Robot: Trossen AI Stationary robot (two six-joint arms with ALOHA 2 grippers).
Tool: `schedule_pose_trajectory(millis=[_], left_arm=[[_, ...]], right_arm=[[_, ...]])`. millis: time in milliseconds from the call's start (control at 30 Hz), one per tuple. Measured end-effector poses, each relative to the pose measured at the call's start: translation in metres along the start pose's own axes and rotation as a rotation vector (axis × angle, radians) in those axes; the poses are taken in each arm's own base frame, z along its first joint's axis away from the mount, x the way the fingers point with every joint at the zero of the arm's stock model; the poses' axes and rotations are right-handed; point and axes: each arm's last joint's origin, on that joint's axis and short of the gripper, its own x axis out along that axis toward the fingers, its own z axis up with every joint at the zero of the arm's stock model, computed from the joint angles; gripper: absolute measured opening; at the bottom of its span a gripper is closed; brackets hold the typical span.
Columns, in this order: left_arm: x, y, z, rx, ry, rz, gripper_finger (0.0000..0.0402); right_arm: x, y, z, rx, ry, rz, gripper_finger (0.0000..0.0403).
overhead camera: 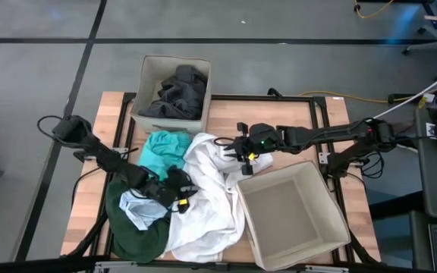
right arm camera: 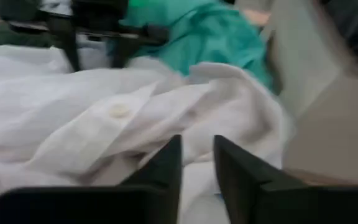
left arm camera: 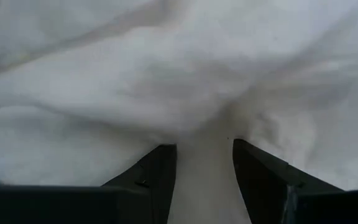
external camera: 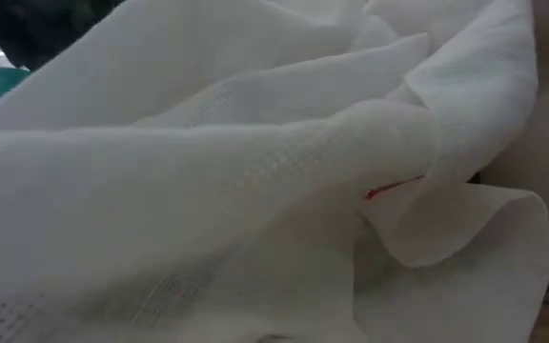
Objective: Sort clothes
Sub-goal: Put the white polo into the bottom white laundry bin
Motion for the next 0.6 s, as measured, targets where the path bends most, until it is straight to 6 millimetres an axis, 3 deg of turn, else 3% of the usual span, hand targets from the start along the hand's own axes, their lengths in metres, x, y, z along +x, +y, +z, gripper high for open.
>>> schedule_pose_trajectory(millis=[133, 300, 433, 600], left_arm=[[0.021, 0.012, 0.009, 0.007, -0.083, 0.109, 0.0148], [0.037, 0.023, 0.026, 0.004, -0.17, 0.153, 0.0148], [0.042, 0.027, 0.041, 0.015, -0.251, 0.148, 0.0148], [0.043, 0.029, 0.056, 0.029, -0.34, 0.105, 0.0148]], right_arm=[[0.013, 0.004, -0.007, 0.018, 0.011, 0.108, 0.0187], [0.033, 0.004, -0.017, 0.041, 0.046, 0.11, 0.0271], [0.045, 0.005, -0.027, 0.04, 0.083, 0.109, 0.031], [0.061, 0.006, -0.035, 0.022, 0.09, 0.085, 0.0325]])
